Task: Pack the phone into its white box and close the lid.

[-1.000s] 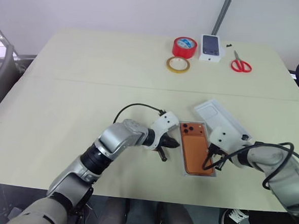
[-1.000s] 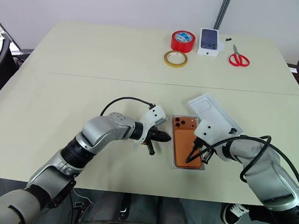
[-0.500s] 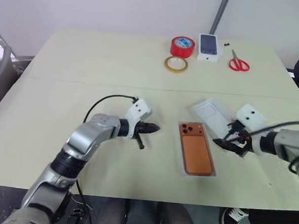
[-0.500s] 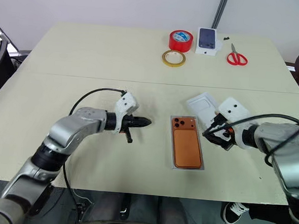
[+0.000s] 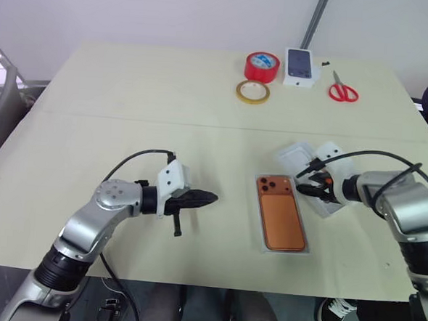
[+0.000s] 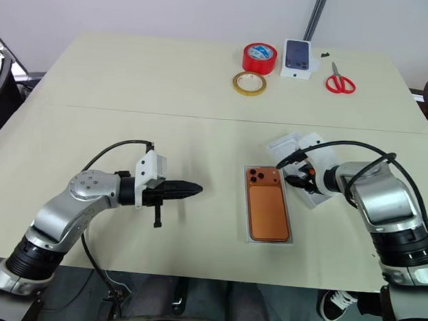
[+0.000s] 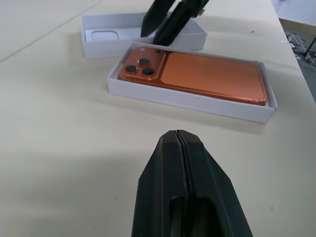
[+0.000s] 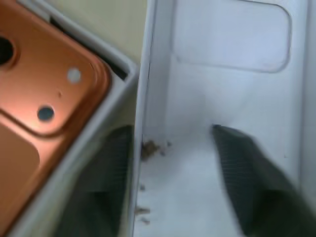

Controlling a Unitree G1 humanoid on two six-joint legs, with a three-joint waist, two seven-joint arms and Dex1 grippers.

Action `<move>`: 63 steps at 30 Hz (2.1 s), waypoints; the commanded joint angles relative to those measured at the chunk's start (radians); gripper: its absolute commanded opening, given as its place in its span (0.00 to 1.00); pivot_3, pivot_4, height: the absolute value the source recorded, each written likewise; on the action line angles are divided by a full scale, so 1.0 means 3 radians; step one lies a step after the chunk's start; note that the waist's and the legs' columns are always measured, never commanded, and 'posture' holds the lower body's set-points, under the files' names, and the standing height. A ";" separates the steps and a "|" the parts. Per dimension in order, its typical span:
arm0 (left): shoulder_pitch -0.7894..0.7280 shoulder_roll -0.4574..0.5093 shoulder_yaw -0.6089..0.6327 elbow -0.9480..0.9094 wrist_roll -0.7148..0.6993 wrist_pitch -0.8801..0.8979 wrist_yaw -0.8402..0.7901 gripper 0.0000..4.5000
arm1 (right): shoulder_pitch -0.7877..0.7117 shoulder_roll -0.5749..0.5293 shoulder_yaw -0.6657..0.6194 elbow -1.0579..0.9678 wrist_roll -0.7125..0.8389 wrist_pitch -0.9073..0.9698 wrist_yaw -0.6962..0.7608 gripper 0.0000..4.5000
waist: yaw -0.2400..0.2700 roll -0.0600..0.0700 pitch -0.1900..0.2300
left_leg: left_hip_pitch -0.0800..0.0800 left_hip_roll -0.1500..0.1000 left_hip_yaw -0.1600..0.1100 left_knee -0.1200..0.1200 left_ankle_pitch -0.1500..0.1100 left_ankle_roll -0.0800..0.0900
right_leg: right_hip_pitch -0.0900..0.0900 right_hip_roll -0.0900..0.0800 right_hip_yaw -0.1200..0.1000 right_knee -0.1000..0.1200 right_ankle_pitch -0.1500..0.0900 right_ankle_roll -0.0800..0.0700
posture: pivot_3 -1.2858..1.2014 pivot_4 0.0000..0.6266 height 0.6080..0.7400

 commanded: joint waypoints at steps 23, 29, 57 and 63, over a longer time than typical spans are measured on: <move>-0.0264 -0.0256 0.0392 0.0468 0.0044 -0.0212 0.0333 0.00 | 0.0659 0.1193 -0.0718 -0.1187 0.5779 -0.0519 -0.3865 0.00 | -0.0084 0.0002 0.0002 | -0.0010 0.0003 0.0000 0.0014 -0.0007 0.0012 | 0.0000 -0.0001 -0.0004 0.0002 0.0000 0.0001 | 0.52 0.24 1.00; -0.0258 -0.0359 0.0272 0.0383 0.0070 -0.0187 0.0334 0.00 | 0.1093 0.1540 -0.0474 -0.1438 0.5779 -0.1123 -0.4600 0.00 | -0.0078 0.0003 0.0001 | -0.0010 0.0004 0.0001 0.0014 -0.0007 0.0012 | -0.0003 0.0003 -0.0001 0.0004 0.0000 0.0002 | 0.52 0.24 1.00; -0.0888 -0.1196 -0.0257 0.0738 0.0373 0.0240 0.0565 0.00 | 0.0567 -0.1266 -0.0313 -0.1194 0.2646 -0.0276 -0.2024 0.01 | -0.0050 0.0013 0.0003 | -0.0011 0.0004 0.0001 0.0014 -0.0009 0.0016 | -0.0002 0.0006 0.0000 -0.0001 0.0000 0.0002 | 0.52 0.24 1.00; -0.0900 -0.0854 -0.0176 0.0607 0.0460 0.0728 0.0680 0.00 | 0.0629 -0.1227 -0.0164 -0.1436 0.2095 -0.0318 -0.1583 0.01 | -0.0051 0.0013 0.0003 | -0.0010 0.0004 0.0001 0.0014 -0.0009 0.0016 | -0.0002 0.0006 0.0000 -0.0001 0.0000 0.0002 | 0.52 0.24 1.00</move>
